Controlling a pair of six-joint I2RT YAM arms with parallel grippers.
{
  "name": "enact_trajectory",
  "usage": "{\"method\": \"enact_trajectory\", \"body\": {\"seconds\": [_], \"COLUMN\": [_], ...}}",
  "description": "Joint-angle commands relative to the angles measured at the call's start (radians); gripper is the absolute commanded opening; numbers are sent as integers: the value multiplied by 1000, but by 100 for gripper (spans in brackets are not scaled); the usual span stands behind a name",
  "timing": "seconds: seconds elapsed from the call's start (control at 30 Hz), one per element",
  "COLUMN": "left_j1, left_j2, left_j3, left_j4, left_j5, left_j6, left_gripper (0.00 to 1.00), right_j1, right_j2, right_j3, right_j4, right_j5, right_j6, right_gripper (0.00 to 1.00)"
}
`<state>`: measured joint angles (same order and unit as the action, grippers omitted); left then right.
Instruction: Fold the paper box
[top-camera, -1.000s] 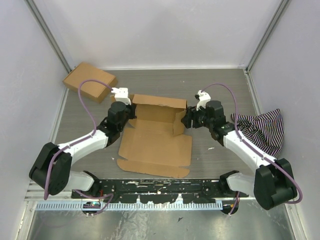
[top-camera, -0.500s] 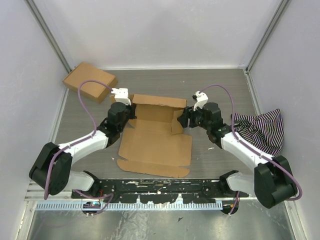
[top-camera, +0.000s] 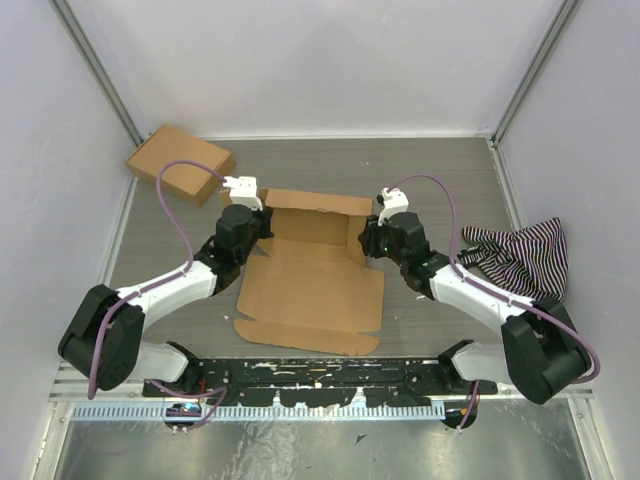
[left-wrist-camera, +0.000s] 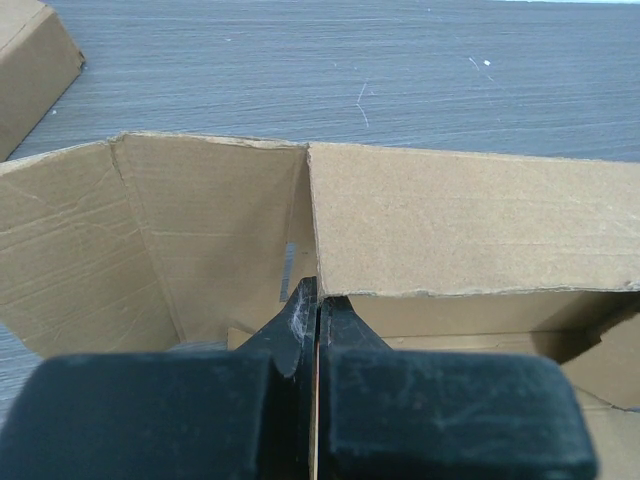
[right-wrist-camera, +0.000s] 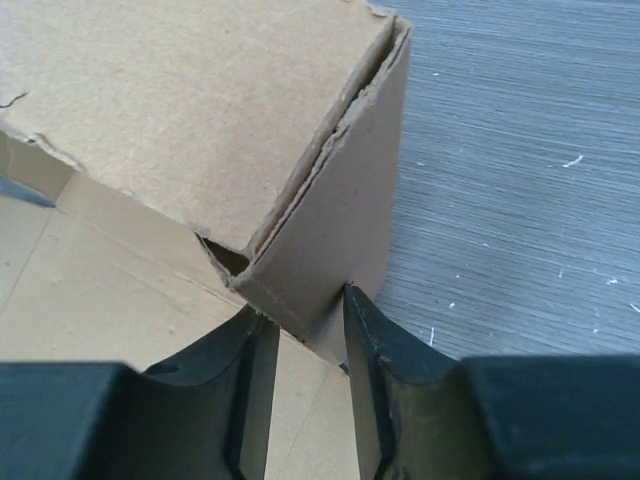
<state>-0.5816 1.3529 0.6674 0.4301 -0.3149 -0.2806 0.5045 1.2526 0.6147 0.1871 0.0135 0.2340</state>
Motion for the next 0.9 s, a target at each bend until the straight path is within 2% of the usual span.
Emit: {"method": "enact_trajectory", "body": {"seconds": [0.0, 0.2, 0.37, 0.63, 0.77, 0.8, 0.87], "left_j1": [-10, -11, -22, -26, -27, -27, -27], "left_j2": [0, -25, -52, -75, -135, -145, -169], "left_j3": [5, 22, 44, 102, 133, 141, 148], "left_j4": [11, -36, -98, -303, -407, -430, -459], "left_j5": [-4, -15, -39, -100, -158, -175, -213], "left_j6": [13, 1, -15, -62, -72, -68, -63], "left_gripper": [0, 0, 0, 6, 14, 19, 34], "right_j1": [48, 91, 108, 201, 209, 210, 209], "right_j2": [4, 9, 64, 191, 209, 204, 185], "right_j3": [-4, -18, 30, 164, 172, 168, 156], "right_j4": [60, 66, -45, -269, -261, -251, -234], "right_j5": [164, 329, 532, 883, 916, 914, 901], "right_j6": [40, 82, 183, 340, 339, 331, 306], "right_gripper": [34, 18, 3, 1, 1, 1, 1]}}
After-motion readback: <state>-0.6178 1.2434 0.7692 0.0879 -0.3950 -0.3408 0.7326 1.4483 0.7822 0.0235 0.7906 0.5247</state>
